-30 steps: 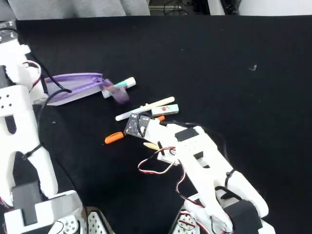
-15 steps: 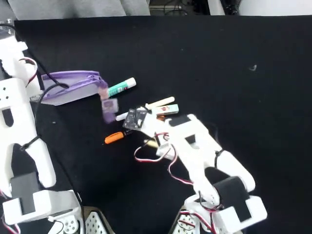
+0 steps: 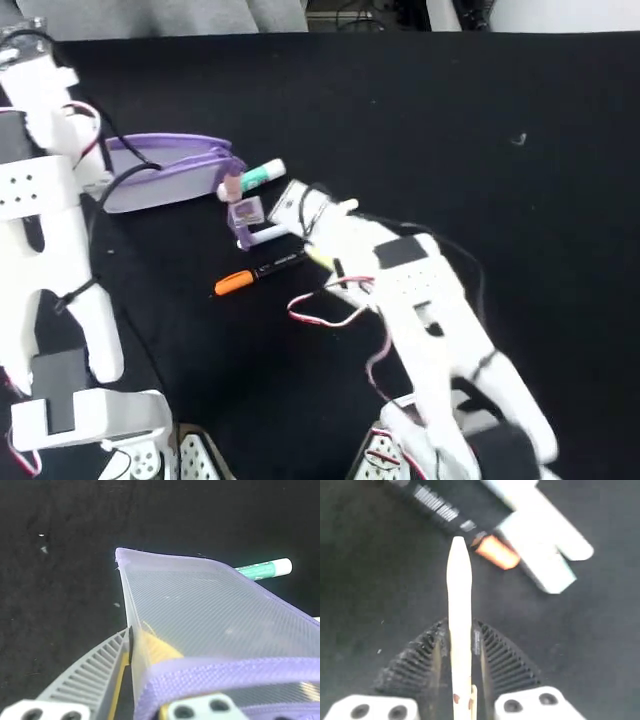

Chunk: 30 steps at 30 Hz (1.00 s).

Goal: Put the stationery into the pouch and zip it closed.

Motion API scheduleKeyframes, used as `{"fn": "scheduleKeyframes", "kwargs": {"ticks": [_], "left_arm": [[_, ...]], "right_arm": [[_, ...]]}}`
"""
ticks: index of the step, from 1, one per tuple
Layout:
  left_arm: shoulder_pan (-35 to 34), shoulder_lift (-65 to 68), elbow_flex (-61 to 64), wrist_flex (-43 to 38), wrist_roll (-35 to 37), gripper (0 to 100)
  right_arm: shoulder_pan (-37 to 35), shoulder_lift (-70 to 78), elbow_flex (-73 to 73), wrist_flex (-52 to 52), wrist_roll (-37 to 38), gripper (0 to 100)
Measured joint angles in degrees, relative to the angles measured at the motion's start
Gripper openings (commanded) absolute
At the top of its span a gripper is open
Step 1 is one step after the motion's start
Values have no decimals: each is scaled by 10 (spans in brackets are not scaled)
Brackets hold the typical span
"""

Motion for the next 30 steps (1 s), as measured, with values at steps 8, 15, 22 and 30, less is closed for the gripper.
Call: {"fn": "scheduleKeyframes", "kwargs": {"ticks": [8,15,22,30], "left_arm": [[45,-10,14,3,33,27],[98,-142,105,3,59,27],[109,-156,119,4,63,27],[111,-81,116,4,63,27]], "right_arm": [[0,-176,0,0,-95,11],[0,-306,13,-56,-183,11],[0,-411,20,-119,-257,11],[-10,-462,20,-240,-338,11]]}}
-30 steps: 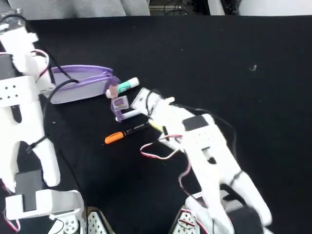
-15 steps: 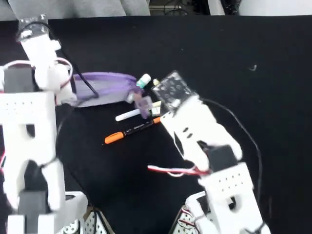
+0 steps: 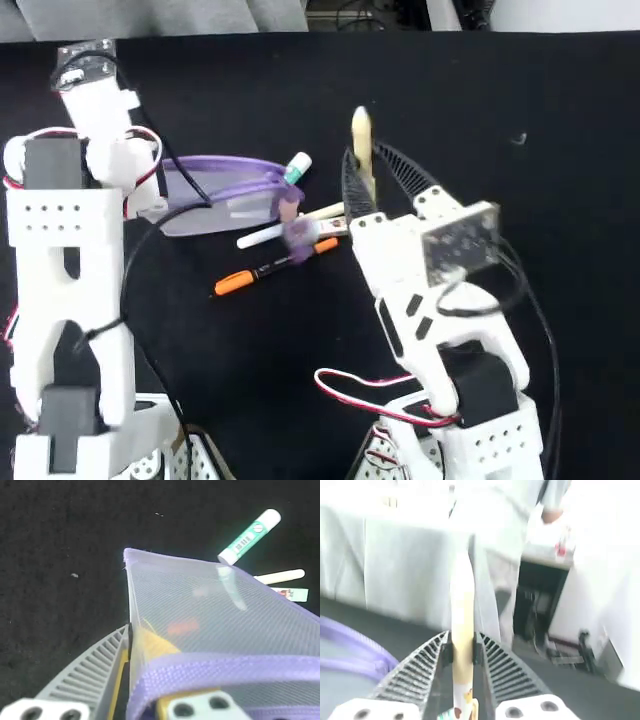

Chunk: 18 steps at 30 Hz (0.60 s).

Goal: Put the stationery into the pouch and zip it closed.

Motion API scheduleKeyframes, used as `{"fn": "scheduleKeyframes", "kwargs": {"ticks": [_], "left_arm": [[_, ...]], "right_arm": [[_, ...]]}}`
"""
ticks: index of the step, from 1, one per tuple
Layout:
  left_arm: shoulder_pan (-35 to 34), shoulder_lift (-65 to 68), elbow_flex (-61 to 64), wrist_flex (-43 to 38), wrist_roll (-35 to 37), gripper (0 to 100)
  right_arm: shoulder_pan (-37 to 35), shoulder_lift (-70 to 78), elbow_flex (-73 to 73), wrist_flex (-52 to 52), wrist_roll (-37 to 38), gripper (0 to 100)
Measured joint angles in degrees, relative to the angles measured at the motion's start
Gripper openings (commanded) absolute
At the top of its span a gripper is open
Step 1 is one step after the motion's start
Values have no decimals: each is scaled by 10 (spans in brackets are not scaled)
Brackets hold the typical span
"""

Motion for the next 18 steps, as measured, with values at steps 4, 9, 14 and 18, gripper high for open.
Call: {"fn": "scheduleKeyframes", "kwargs": {"ticks": [4,9,14,18], "left_arm": [[-1,12,-6,0,0,27],[-1,18,-4,-1,0,28],[-1,18,-1,-1,0,28],[-1,18,-1,-1,0,28]], "right_arm": [[-58,-3,6,-69,-23,11],[-112,-4,42,-195,-55,11],[-158,-4,82,-327,-69,11],[-186,11,94,-410,-70,11]]}}
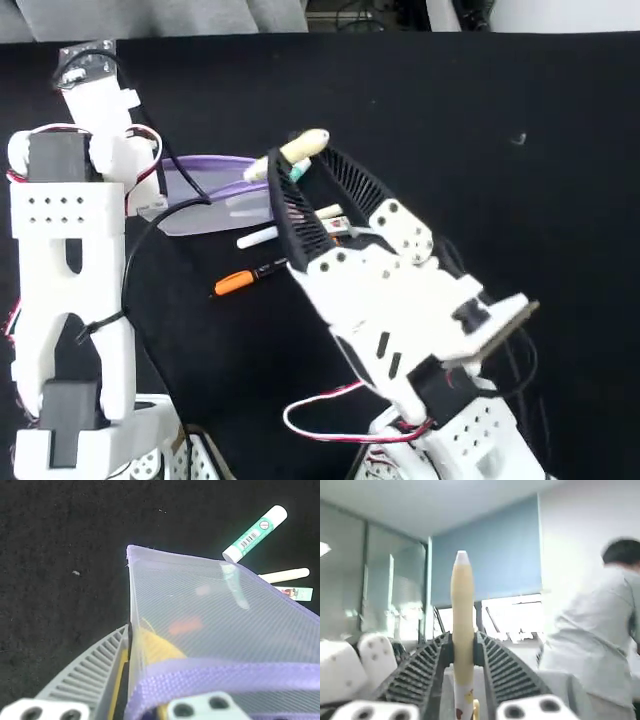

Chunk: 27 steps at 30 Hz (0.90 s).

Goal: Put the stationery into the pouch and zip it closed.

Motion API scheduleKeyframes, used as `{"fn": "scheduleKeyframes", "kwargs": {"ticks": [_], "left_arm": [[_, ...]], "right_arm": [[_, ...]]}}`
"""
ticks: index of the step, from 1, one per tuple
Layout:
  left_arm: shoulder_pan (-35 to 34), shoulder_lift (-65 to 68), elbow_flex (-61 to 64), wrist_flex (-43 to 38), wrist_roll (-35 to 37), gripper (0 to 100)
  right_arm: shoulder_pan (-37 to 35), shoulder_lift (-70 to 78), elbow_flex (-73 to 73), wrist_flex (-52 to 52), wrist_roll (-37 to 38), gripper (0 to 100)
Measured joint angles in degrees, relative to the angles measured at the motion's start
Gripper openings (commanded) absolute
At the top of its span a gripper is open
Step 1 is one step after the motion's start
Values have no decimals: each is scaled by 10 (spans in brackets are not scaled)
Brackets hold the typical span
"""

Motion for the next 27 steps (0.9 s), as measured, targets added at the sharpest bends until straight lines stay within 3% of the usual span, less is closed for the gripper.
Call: {"fn": "scheduleKeyframes", "kwargs": {"ticks": [7,21,23,27], "left_arm": [[0,0,0,0,0,28],[0,0,0,0,0,28],[0,0,0,0,0,28],[0,0,0,0,0,28]], "right_arm": [[-5,136,2,-100,0,11],[-4,309,2,-197,-2,13],[-4,335,2,-202,-2,57],[-5,358,2,-205,-2,270]]}}
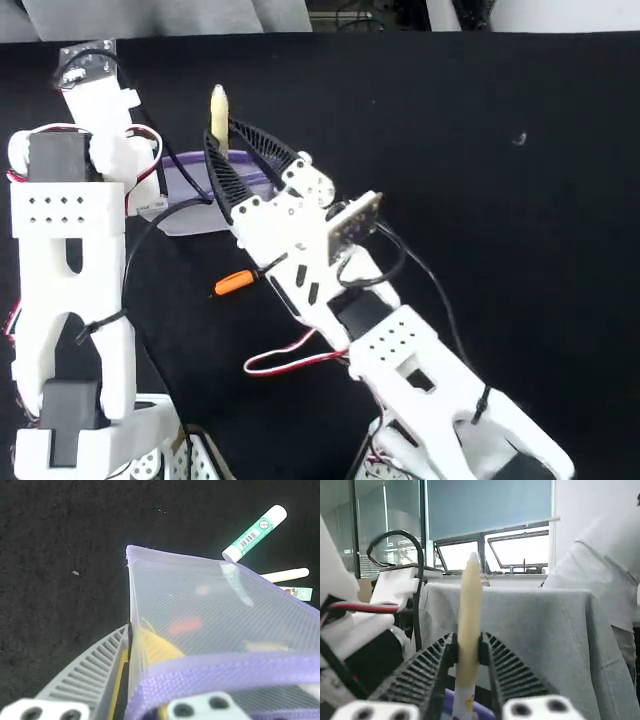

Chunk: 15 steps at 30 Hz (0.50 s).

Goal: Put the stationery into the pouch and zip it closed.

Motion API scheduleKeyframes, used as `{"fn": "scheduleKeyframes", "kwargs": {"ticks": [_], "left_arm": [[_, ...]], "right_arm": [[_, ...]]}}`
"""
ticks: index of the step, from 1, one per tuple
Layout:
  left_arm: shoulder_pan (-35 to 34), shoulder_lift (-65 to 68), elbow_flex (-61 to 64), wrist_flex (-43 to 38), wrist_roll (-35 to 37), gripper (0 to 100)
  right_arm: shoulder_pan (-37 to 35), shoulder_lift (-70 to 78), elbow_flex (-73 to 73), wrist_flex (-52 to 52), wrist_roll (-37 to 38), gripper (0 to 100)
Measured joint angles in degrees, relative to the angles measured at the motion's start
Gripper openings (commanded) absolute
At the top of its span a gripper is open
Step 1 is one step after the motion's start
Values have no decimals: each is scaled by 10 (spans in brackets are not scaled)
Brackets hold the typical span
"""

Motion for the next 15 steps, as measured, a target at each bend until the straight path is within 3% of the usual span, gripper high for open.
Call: {"fn": "scheduleKeyframes", "kwargs": {"ticks": [2,7,15], "left_arm": [[0,0,0,0,0,28],[-1,0,0,0,0,28],[-43,4,-10,0,2,28]], "right_arm": [[1,0,0,0,0,347],[1,-22,-1,36,0,360],[1,-217,-71,299,0,360]]}}
